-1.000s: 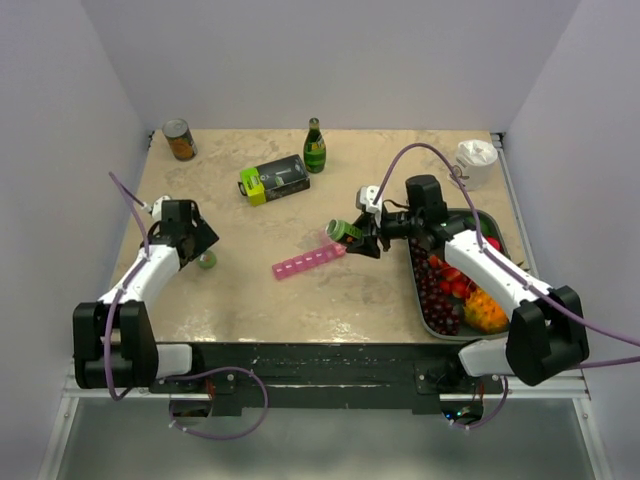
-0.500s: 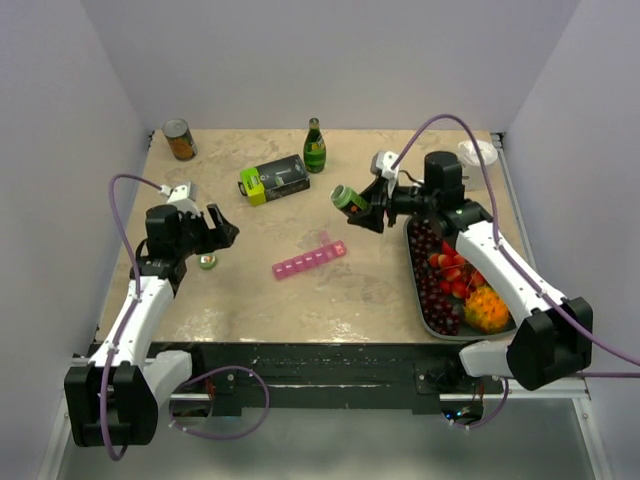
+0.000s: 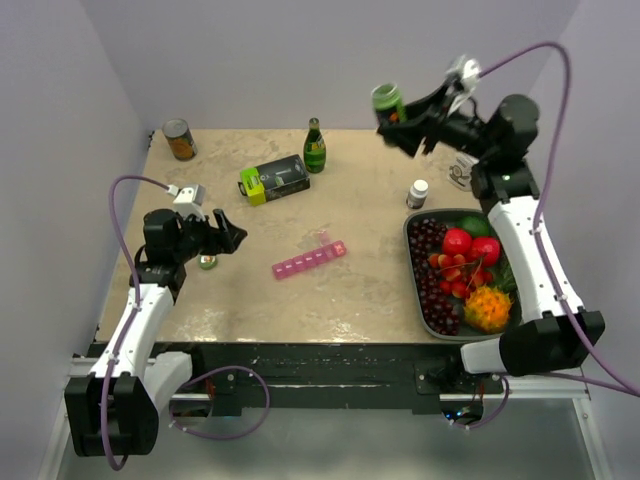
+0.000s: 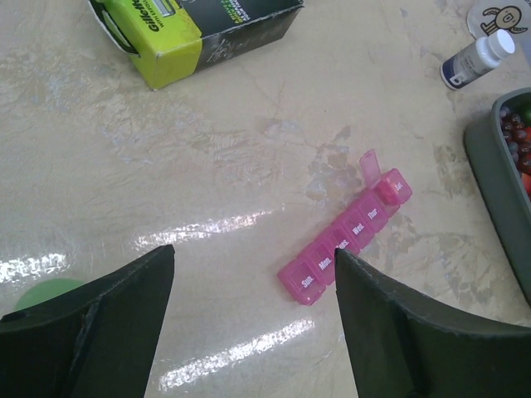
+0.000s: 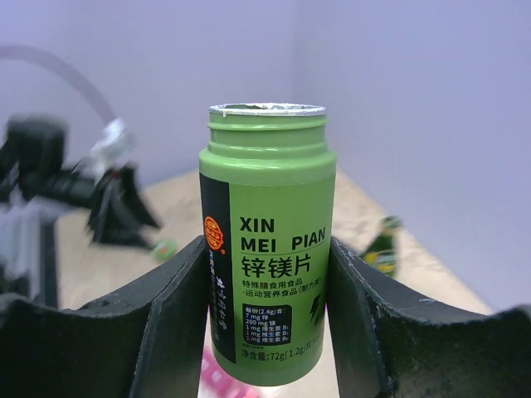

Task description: Sort the pills into containers

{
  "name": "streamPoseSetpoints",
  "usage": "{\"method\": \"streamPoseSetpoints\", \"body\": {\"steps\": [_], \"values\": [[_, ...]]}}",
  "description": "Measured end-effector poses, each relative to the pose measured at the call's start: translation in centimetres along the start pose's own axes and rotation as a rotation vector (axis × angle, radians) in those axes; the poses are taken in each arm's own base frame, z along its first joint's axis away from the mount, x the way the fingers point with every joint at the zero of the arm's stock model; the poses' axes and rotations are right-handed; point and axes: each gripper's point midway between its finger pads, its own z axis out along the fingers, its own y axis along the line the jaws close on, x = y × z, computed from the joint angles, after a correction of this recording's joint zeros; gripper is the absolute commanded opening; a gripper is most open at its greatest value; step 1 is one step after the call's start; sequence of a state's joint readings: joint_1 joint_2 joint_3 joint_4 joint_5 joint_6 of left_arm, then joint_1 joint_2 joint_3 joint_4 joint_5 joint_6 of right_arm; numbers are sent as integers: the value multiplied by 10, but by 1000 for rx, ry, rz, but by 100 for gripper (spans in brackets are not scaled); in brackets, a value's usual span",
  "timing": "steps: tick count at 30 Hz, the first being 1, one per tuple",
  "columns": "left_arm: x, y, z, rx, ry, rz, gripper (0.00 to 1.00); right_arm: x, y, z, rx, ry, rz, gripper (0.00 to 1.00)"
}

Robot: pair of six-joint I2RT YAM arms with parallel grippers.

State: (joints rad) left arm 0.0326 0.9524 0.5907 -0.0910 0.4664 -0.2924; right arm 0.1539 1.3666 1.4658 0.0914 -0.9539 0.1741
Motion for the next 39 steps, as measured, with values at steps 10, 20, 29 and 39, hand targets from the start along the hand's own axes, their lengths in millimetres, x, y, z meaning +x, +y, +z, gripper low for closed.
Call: {"method": "streamPoseSetpoints", "body": {"steps": [10,20,29,39], "values": [[-5,-9,-1,46,-17,16,82,-49,93,21,-217,-92,63,0],[-22,-70,-23,362,-144,61,85,-61,62,4,-129,-146,18,0],[-57,-177,-55,697,-212,35,93,16,83,1,-262,-82,90,0],[-106,-261,-92,890,-401,99,99,81,100,0,-343,-32,172,0]]}}
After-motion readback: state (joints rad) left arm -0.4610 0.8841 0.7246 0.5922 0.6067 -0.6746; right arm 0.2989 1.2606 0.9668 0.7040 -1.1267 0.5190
